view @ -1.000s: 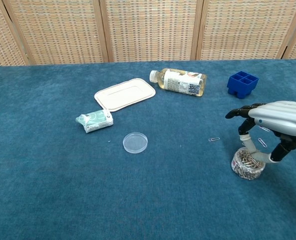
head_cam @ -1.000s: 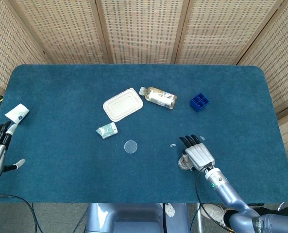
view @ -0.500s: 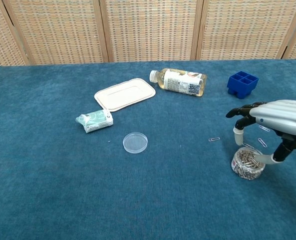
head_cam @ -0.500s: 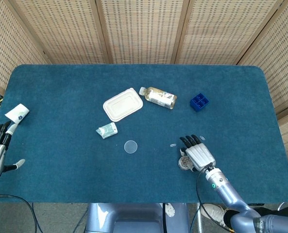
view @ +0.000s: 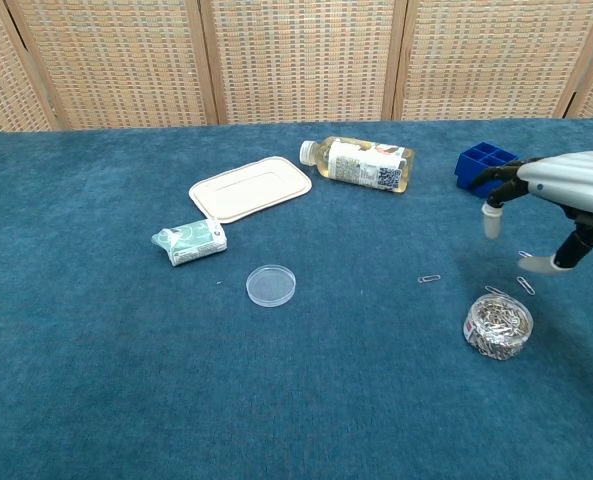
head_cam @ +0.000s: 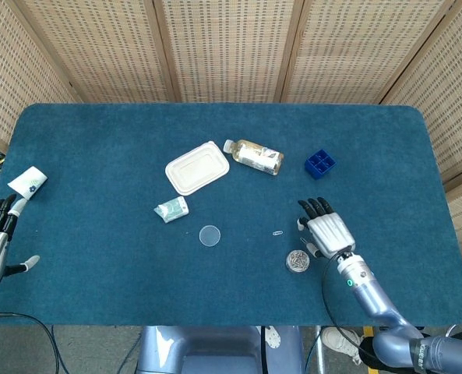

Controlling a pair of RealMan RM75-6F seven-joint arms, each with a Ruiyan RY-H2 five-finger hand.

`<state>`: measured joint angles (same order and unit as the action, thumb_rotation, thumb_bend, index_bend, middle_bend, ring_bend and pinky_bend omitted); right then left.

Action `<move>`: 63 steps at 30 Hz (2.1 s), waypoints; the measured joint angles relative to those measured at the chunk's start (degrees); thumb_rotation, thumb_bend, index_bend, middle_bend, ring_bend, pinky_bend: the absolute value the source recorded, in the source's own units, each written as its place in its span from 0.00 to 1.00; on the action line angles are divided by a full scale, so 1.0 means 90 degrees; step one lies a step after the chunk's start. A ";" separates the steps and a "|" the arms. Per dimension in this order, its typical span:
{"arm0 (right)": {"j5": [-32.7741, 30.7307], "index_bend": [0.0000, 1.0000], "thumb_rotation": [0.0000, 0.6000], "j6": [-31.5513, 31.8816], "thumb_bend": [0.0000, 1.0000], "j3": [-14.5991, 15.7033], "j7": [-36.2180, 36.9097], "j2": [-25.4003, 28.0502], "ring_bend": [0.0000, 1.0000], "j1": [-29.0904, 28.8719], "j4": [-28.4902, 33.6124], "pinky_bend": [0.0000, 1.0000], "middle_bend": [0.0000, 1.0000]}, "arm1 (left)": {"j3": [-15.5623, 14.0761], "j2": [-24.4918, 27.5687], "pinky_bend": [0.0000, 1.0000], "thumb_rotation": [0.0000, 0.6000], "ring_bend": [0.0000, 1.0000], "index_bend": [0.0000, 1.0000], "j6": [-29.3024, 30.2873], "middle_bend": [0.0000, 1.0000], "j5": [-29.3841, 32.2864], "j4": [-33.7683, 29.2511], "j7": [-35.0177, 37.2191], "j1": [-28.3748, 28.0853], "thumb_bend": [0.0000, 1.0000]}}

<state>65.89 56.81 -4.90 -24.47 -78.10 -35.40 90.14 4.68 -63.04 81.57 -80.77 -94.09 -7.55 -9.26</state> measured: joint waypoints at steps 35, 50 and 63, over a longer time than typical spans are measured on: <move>-0.1849 0.48 1.00 -0.0966 0.30 -0.0648 0.0405 -0.1145 0.00 -0.0330 -0.2306 0.00 0.06 | 0.0023 -0.0038 0.00 1.00 0.00 0.00 -0.0090 0.00 0.0088 0.0035 -0.0054 -0.0046 0.00; -0.2250 0.48 1.00 -0.0927 0.30 -0.0743 0.0247 -0.1519 0.00 -0.0416 -0.2692 0.00 0.06 | 0.0032 -0.0039 0.00 1.00 0.00 0.00 -0.0102 0.00 0.0115 0.0052 -0.0039 -0.0051 0.00; -0.2161 0.48 1.00 -0.0997 0.30 -0.0713 0.0364 -0.1665 0.00 -0.0379 -0.3132 0.00 0.06 | 0.0010 -0.0070 0.00 1.00 0.00 0.00 -0.0166 0.00 0.0132 0.0059 -0.0087 -0.0074 0.00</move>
<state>46.44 47.84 -11.32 -21.19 -93.08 -38.81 61.96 4.76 -63.67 80.08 -79.59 -93.56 -8.33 -9.92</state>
